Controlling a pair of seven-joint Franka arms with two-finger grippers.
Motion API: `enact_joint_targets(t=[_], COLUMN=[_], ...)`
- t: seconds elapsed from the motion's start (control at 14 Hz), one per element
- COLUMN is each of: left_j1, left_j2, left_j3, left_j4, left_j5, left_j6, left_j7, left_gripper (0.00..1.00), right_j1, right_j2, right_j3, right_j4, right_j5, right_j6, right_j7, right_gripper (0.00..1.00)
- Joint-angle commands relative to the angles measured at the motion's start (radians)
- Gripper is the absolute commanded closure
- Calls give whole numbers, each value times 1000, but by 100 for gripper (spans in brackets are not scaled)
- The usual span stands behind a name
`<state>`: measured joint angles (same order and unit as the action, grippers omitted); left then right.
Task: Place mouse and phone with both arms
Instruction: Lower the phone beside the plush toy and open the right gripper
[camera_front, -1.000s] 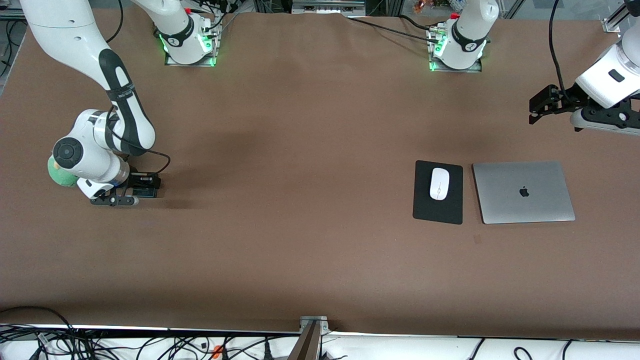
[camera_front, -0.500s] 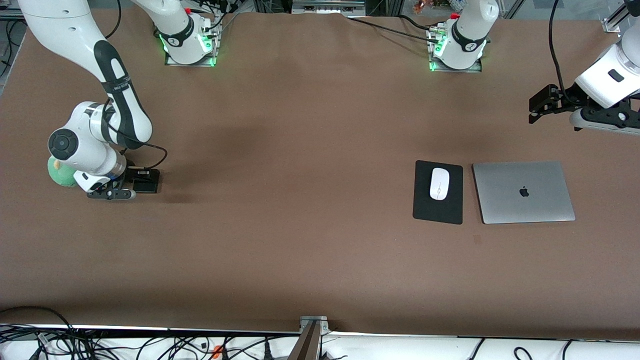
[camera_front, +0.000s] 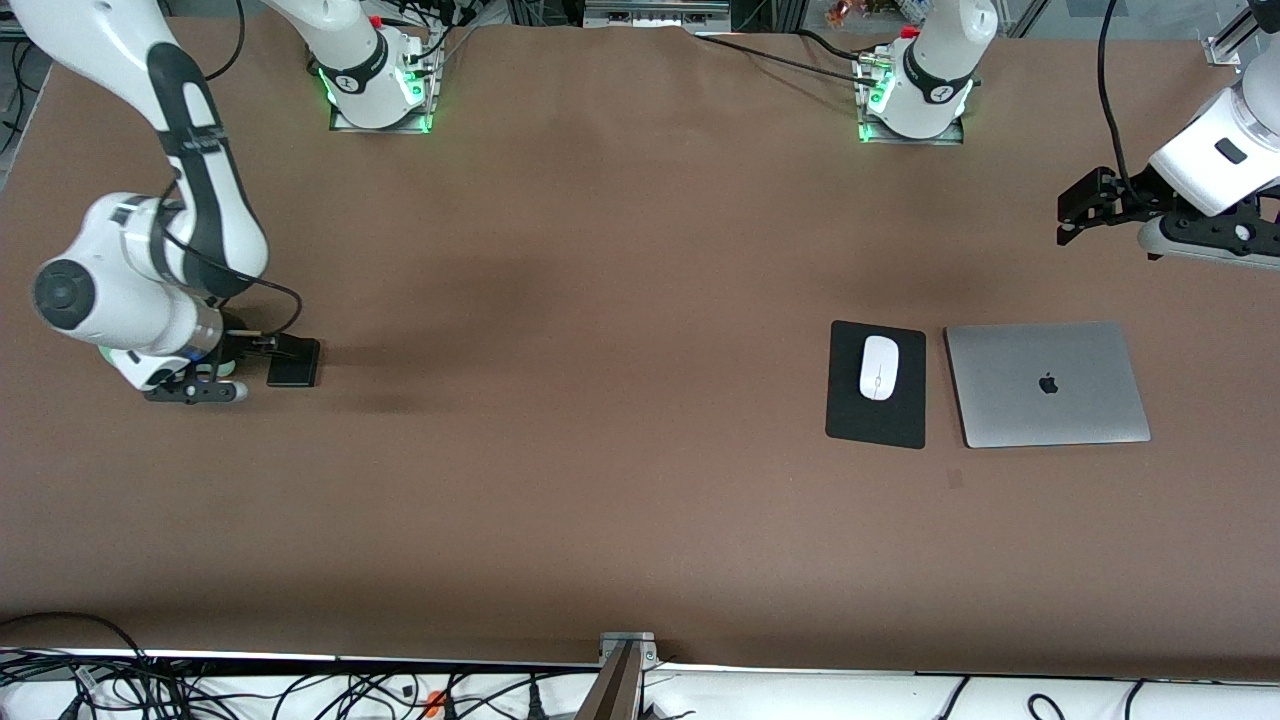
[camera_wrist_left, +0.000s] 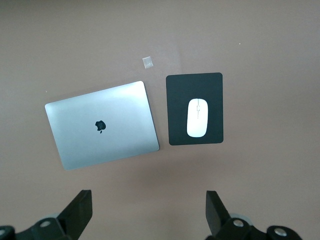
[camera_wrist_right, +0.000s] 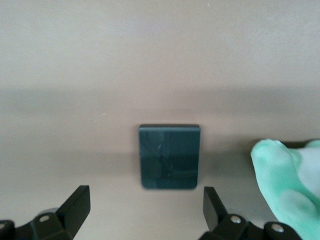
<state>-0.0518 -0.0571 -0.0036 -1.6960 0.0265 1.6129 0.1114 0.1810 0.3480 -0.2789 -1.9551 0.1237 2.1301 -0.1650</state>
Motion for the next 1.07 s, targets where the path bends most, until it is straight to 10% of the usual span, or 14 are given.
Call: enact_joint_targets(t=[0.0, 1.0], left_j1=[-3, -5], left_j2=[-12, -12], left_j3=[4, -1], left_j4=[6, 6], left_j5=[-11, -11], left_j6=[-16, -18], left_j7=[14, 14], left_gripper=[0, 0], right_j1=[-11, -143], right_j2=[-73, -253], right_j3=[14, 124], right_j4=[86, 422], right_j5=[7, -122], right_j6=[-157, -630], right_j7=[4, 1], right_gripper=[0, 0])
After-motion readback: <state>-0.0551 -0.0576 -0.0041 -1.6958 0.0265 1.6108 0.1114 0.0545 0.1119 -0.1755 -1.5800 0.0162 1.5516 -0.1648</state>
